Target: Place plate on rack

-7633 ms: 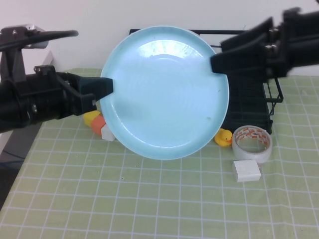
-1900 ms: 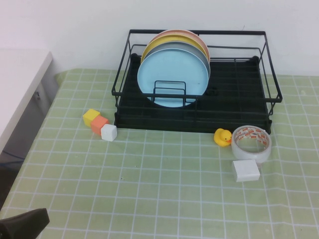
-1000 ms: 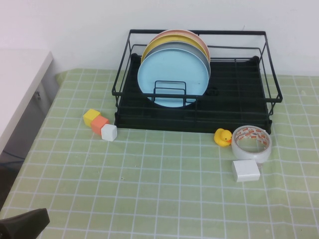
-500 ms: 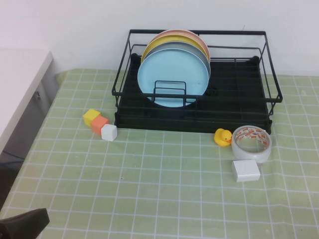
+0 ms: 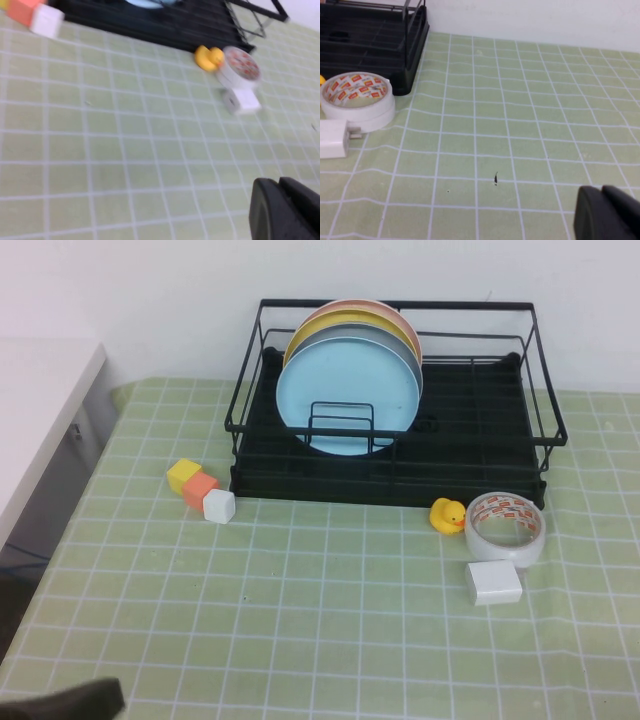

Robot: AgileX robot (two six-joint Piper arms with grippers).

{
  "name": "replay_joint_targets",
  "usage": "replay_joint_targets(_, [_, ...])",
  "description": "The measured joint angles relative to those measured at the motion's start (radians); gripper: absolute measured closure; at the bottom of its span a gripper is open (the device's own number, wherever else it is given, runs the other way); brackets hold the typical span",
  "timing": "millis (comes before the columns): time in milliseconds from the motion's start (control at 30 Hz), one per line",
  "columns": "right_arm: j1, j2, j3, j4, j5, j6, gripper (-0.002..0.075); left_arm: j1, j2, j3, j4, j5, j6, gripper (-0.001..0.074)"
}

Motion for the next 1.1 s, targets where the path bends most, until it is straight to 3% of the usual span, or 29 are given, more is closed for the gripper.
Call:
replay_joint_targets(433, [0.0, 0.0, -0.001, 0.0, 0.004, 0.0, 0.0717, -0.159, -0.129, 0.112, 0.015, -0.01, 0.034, 0.0736])
replay_joint_targets(600, [0.0, 0.0, -0.001, -0.002, 0.005, 0.0, 0.0717, -0.185, -0.202, 0.133, 0.249, -0.018, 0.019, 0.0736])
replay_joint_targets(800, [0.0, 0.0, -0.001, -0.002, 0.005, 0.0, 0.0717, -0.185, -0.38, 0.138, 0.576, -0.115, -0.256, 0.0736])
replay_joint_targets(967, [0.0, 0.0, -0.001, -0.002, 0.005, 0.0, 0.0717, -0.183, -0.46, 0.18, 0.911, -0.229, -0.694, 0.0736])
replay_joint_targets(1100, [0.0, 0.0, -0.001, -0.002, 0.007, 0.0, 0.0717, -0.157, -0.463, 0.219, 1.027, -0.264, -0.869, 0.0736])
